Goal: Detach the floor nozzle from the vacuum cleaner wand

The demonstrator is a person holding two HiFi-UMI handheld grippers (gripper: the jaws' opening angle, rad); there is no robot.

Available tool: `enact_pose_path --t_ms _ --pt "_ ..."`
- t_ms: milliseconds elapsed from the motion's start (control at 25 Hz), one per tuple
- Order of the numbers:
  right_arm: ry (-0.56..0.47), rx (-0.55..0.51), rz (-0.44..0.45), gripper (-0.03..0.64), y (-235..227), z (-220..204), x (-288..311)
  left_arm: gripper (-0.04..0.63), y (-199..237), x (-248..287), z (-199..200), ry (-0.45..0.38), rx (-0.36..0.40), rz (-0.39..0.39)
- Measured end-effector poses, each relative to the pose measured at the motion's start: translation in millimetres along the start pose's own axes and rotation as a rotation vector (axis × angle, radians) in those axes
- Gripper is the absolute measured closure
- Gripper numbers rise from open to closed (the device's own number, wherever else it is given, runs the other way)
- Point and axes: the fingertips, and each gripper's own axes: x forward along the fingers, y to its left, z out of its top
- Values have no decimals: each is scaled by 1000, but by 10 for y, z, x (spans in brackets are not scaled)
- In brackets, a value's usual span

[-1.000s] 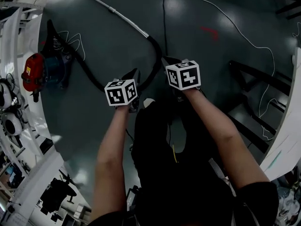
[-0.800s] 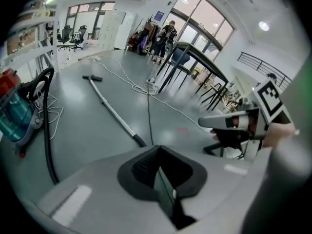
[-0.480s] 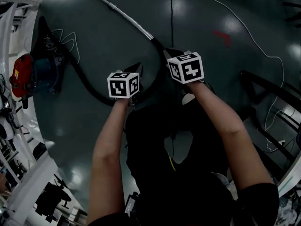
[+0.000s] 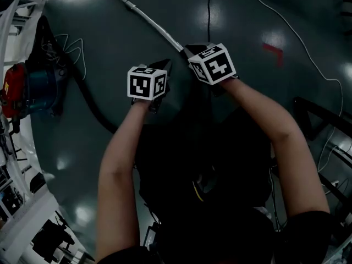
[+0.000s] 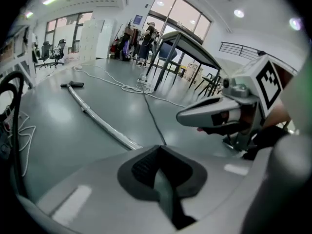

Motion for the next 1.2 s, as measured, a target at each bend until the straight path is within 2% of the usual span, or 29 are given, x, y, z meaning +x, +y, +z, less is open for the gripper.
enact_pose_path --t_ms 80,160,360,520,600,840,960,1200 --pt "-10 -49 -3 620 -91 -24 190 588 79 176 39 -20 26 -6" --pt "-27 -81 -17 620 -217 -28 343 588 179 316 75 -45 20 -6" --pt "-60 -27 -38 620 -471 -122 585 588 368 581 6 -94 -44 8" --pt "-46 -38 -43 620 -454 -263 669 588 435 734 -30 -161 2 72" --pt "-52 -47 -39 620 -434 -283 682 588 380 827 -68 -159 7 66" --pt "-65 -8 -40 620 -441 -406 755 588 332 1000 -236 -174 -136 35" --pt "-58 -7 -32 620 -395 -491 784 588 299 1058 -330 -144 -112 15" --pt "-61 28 -29 620 -439 -547 814 588 359 1094 -554 -74 -12 51"
